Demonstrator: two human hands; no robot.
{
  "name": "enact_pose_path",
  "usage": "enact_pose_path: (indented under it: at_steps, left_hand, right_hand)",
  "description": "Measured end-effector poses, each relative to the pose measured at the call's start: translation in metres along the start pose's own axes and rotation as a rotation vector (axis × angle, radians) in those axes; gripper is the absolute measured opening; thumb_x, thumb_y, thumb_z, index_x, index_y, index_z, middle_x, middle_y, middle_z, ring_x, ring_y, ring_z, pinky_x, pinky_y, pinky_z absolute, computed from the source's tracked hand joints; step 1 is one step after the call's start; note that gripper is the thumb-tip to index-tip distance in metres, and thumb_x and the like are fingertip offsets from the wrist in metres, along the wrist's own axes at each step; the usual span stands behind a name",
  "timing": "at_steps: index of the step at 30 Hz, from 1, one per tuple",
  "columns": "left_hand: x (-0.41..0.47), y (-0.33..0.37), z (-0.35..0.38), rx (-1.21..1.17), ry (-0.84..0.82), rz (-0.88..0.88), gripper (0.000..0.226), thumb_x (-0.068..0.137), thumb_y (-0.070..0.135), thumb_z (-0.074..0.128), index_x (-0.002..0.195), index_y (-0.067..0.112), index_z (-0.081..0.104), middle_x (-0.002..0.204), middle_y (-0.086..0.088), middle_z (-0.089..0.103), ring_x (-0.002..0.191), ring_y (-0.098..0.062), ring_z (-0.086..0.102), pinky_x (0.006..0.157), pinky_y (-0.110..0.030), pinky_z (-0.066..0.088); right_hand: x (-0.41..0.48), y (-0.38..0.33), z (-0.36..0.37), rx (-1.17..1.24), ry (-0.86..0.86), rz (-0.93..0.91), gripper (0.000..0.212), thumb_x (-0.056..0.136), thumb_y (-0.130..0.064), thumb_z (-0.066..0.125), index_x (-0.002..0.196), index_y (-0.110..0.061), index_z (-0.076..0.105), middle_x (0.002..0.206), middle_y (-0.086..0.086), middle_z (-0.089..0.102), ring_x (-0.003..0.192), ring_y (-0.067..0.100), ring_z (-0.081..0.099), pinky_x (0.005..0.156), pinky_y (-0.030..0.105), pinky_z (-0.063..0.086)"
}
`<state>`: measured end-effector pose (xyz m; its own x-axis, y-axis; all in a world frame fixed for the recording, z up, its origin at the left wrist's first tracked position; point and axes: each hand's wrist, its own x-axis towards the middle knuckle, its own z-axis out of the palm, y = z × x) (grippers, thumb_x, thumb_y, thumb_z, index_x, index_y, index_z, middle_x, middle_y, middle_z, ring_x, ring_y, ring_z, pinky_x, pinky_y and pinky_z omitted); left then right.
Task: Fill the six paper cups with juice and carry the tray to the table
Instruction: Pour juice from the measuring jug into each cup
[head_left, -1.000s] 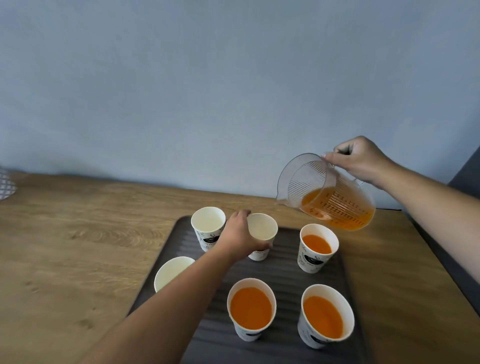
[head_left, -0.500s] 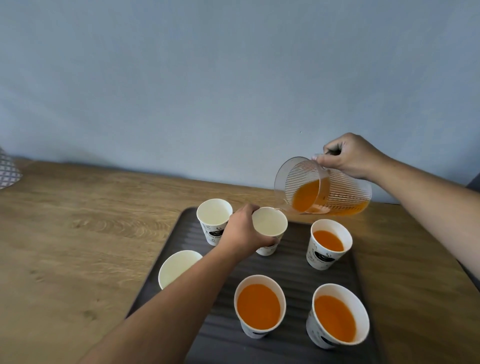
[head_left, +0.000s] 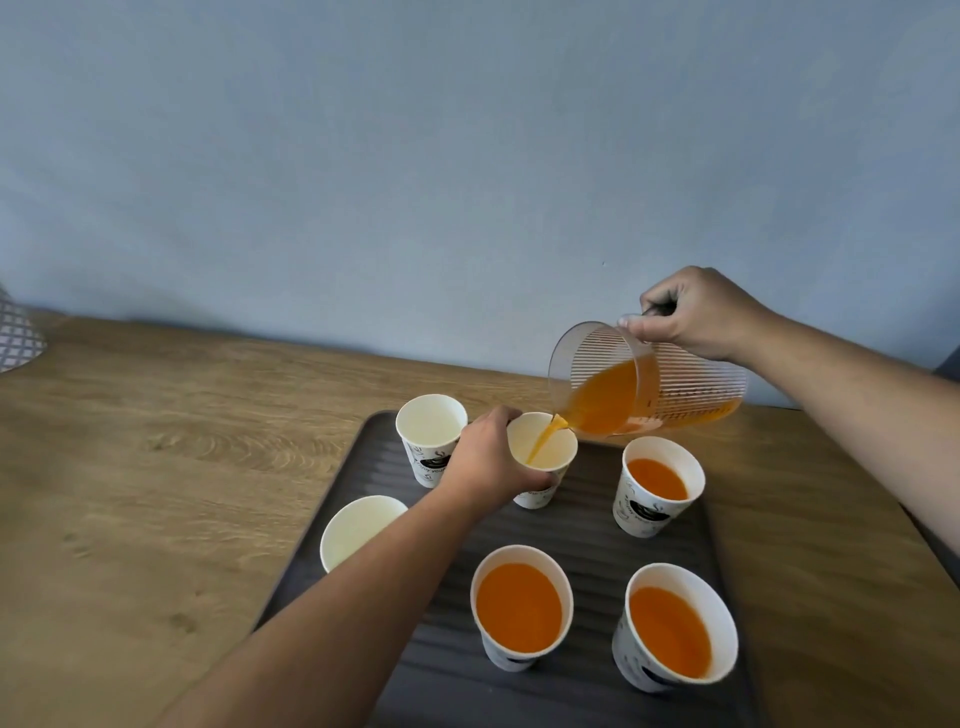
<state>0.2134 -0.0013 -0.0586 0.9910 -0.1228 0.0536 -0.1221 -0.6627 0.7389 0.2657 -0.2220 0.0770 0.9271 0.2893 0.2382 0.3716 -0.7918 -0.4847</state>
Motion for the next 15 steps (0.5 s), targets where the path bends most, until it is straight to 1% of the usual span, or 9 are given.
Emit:
enact_pose_path:
  at_steps: [5, 9, 12, 15]
  left_hand:
    - [0.0011, -0.0006, -0.0002, 0.012, -0.009, -0.005, 0.085, 0.055, 0.04, 0.088, 0.128, 0.022, 0.048, 0.124, 0.004, 0.059, 0.112, -0.015, 0.053, 0.09, -0.029, 0.048]
    - [0.0018, -0.0014, -0.0001, 0.011, -0.007, -0.007, 0.086, 0.055, 0.04, 0.088, 0.129, 0.022, 0.047, 0.125, 0.004, 0.058, 0.113, -0.015, 0.053, 0.091, -0.03, 0.048]
    - [0.002, -0.0015, 0.0006, 0.011, -0.008, -0.011, 0.086, 0.055, 0.041, 0.088, 0.129, 0.022, 0.047, 0.126, 0.004, 0.058, 0.113, -0.015, 0.053, 0.091, -0.032, 0.049]
    - [0.0026, -0.0009, -0.0005, 0.009, -0.005, -0.004, 0.085, 0.055, 0.04, 0.088, 0.128, 0.022, 0.048, 0.124, 0.004, 0.058, 0.112, -0.015, 0.053, 0.09, -0.03, 0.049]
  right_hand:
    - [0.0016, -0.0004, -0.0008, -0.004, -0.006, -0.011, 0.046, 0.084, -0.027, 0.068, 0.049, -0.008, 0.045, 0.048, 0.004, 0.038, 0.049, 0.015, 0.036, 0.057, 0.03, 0.034]
    - [0.0018, -0.0017, -0.0018, -0.008, -0.01, -0.016, 0.048, 0.084, -0.026, 0.068, 0.047, -0.01, 0.042, 0.047, 0.002, 0.035, 0.048, 0.015, 0.033, 0.057, 0.029, 0.032]
    - [0.0018, -0.0009, -0.0028, -0.015, -0.011, -0.008, 0.047, 0.084, -0.028, 0.068, 0.047, -0.01, 0.043, 0.047, 0.003, 0.037, 0.049, 0.015, 0.035, 0.057, 0.031, 0.034]
    - [0.0023, 0.0003, -0.0042, -0.017, -0.01, -0.006, 0.047, 0.083, -0.029, 0.068, 0.047, -0.01, 0.044, 0.047, 0.003, 0.038, 0.049, 0.017, 0.036, 0.058, 0.032, 0.036]
